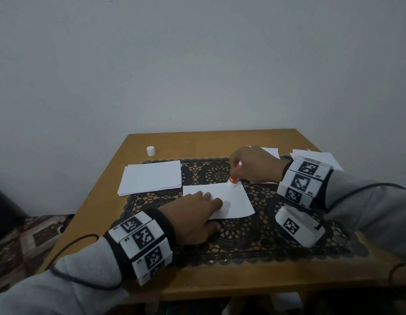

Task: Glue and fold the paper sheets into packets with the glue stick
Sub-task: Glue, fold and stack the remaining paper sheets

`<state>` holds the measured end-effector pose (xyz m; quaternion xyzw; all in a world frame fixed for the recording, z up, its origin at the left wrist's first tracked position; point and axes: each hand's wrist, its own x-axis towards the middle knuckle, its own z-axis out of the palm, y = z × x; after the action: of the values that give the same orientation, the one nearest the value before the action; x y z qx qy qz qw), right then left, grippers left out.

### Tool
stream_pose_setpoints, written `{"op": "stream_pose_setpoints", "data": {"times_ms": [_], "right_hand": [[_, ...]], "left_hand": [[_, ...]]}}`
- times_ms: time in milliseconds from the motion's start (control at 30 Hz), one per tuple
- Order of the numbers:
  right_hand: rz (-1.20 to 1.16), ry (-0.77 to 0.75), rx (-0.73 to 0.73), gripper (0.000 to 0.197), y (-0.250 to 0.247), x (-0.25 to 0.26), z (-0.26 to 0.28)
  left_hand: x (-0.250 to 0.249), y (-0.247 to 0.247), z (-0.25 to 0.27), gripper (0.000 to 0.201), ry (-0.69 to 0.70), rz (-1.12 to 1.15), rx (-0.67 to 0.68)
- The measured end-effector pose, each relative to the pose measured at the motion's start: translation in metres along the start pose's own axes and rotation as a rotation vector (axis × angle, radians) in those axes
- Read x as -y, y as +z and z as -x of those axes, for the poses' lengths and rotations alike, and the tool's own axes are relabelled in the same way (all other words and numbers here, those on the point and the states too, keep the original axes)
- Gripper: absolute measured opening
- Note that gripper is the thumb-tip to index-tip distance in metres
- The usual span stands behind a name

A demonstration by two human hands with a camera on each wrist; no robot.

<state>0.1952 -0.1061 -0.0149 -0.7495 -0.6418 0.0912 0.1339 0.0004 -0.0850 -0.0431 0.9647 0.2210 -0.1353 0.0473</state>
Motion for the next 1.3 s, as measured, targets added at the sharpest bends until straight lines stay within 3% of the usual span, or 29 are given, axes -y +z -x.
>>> {"op": "stream_pose_setpoints", "data": {"times_ms": [267, 467, 633, 1033, 1167, 1300], "right_hand": [[0.076, 0.212, -0.002, 0.02, 0.005, 0.01, -0.001], [0.114, 0.263, -0.017, 0.033, 0.003, 0.014, 0.0], [0.074, 0.251, -0.07, 0.034, 0.006, 0.009, 0.003], [0.016, 0.171, -0.168, 0.031, -0.026, 0.002, 0.01], [0.034, 0.054, -0.124, 0.019, -0.016, 0.001, 0.015], [0.045, 0.033, -0.071, 0.012, 0.001, -0.004, 0.016]], "left_hand": [[0.001, 0.003, 0.0, 0.043, 0.007, 0.002, -0.024], [0.002, 0.003, -0.002, 0.044, 0.006, 0.011, -0.028], [0.01, 0.006, -0.005, 0.045, 0.031, 0.036, -0.097], [0.023, 0.0, -0.009, 0.054, 0.045, -0.012, -0.079], [0.02, 0.001, -0.01, 0.053, 0.032, -0.022, -0.069], [0.019, 0.001, -0.011, 0.054, 0.012, 0.018, -0.071]]}}
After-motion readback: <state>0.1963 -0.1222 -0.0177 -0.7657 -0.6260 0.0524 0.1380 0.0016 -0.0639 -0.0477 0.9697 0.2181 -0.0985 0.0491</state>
